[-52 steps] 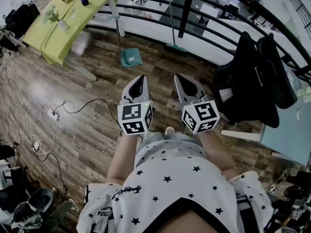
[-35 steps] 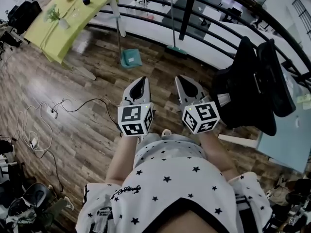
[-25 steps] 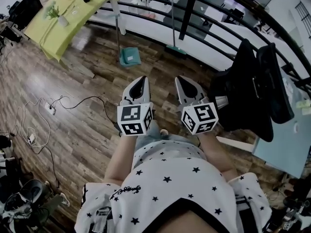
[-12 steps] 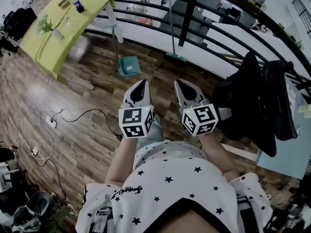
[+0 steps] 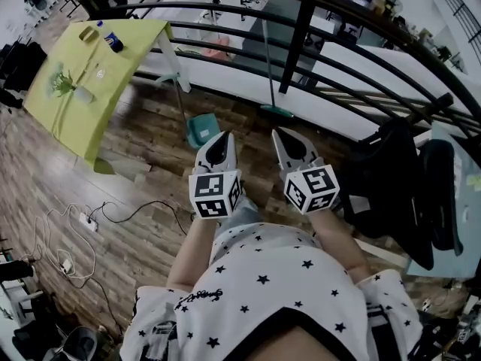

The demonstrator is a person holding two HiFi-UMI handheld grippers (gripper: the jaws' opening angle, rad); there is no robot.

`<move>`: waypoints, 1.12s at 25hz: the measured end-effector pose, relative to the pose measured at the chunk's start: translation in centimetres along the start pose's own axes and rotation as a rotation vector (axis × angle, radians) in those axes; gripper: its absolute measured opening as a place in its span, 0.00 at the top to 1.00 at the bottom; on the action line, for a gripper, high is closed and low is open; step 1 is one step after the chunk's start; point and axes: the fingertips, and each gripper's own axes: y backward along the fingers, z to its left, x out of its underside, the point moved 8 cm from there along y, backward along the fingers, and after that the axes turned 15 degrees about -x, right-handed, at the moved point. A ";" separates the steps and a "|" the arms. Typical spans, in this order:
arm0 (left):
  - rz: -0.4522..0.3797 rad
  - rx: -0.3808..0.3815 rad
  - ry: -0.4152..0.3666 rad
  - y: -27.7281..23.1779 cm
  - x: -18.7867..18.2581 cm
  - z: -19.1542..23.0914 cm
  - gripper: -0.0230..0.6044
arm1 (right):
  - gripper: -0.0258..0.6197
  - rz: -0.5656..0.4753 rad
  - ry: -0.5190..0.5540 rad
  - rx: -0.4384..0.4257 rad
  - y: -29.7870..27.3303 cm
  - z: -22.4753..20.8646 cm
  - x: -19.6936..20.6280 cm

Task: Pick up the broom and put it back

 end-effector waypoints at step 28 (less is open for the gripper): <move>0.099 0.098 -0.024 -25.1 -3.5 7.8 0.95 | 0.97 0.091 -0.006 0.199 -19.8 -16.5 -0.7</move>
